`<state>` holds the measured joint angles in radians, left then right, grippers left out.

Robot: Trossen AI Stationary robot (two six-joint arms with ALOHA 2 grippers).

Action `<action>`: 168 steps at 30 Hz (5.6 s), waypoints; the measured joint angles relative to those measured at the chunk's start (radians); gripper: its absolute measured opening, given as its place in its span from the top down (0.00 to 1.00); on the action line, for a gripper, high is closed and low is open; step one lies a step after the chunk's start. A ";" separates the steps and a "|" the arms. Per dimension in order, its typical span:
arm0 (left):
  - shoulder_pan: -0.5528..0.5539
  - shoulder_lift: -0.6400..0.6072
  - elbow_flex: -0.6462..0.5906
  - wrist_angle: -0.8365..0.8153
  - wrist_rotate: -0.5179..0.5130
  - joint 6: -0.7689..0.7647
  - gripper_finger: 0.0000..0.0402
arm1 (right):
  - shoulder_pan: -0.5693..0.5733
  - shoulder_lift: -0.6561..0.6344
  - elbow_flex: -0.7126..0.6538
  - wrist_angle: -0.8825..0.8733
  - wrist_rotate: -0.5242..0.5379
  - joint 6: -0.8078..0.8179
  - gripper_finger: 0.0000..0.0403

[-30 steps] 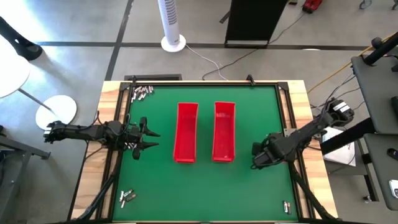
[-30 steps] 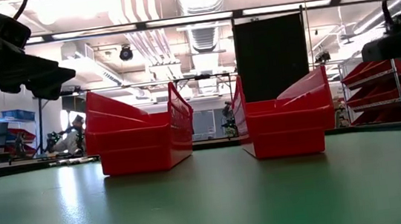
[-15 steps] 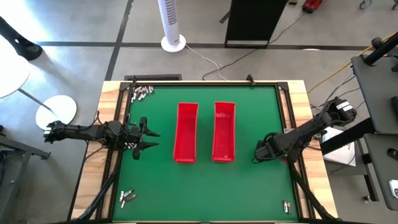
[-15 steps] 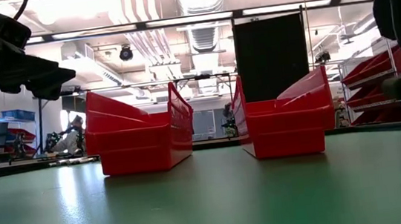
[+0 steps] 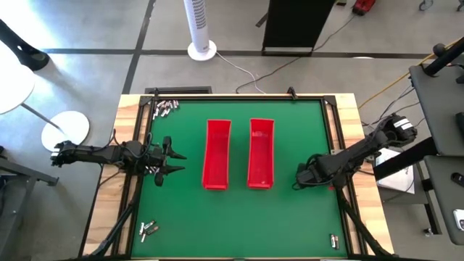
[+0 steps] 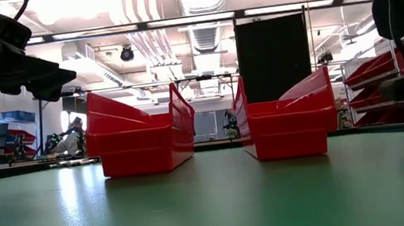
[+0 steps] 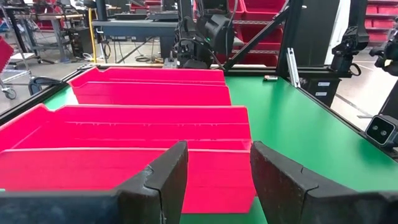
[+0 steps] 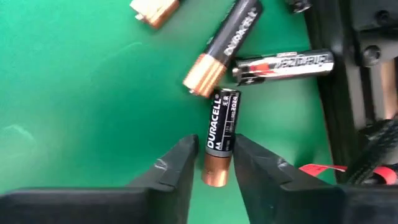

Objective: Sort batteries
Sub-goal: Put the black battery into the right red bin

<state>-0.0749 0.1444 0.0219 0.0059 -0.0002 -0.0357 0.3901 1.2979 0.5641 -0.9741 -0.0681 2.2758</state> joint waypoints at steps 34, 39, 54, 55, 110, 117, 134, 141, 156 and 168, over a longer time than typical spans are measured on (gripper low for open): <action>0.000 0.000 0.000 0.000 0.000 0.000 0.61 | 0.057 0.261 0.266 0.152 0.042 -0.249 0.92; 0.000 0.000 0.000 0.000 0.000 0.000 0.61 | 0.098 0.335 0.287 0.185 0.064 -0.237 0.92; 0.000 0.001 0.000 0.000 0.000 0.000 0.61 | 0.310 0.365 0.292 0.163 0.403 -0.059 0.75; 0.000 0.001 0.000 0.000 0.000 0.000 0.61 | 0.320 0.375 0.293 0.161 0.425 -0.058 0.73; 0.000 0.001 0.000 0.001 0.000 0.000 0.61 | 0.316 0.281 0.762 -0.357 0.441 -0.707 0.89; 0.000 0.001 0.000 0.000 0.000 0.000 0.61 | 0.170 0.277 0.869 -0.344 0.630 -1.012 0.90; 0.000 0.001 0.000 0.001 0.000 0.000 0.61 | -0.200 0.390 0.869 -0.005 0.254 -1.820 0.90; 0.000 0.003 0.000 0.001 0.000 0.000 0.61 | -0.219 0.454 0.869 -0.008 0.217 -1.925 0.89; 0.000 0.005 0.000 0.000 0.000 0.000 0.61 | -0.253 0.587 0.863 -0.011 0.161 -2.085 0.89; 0.000 0.007 0.000 0.000 0.000 0.000 0.61 | -0.285 0.586 0.794 0.019 0.161 -2.135 0.89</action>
<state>-0.0748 0.1513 0.0219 0.0062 0.0002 -0.0357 0.1055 1.8835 1.3586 -0.9553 0.0929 0.1407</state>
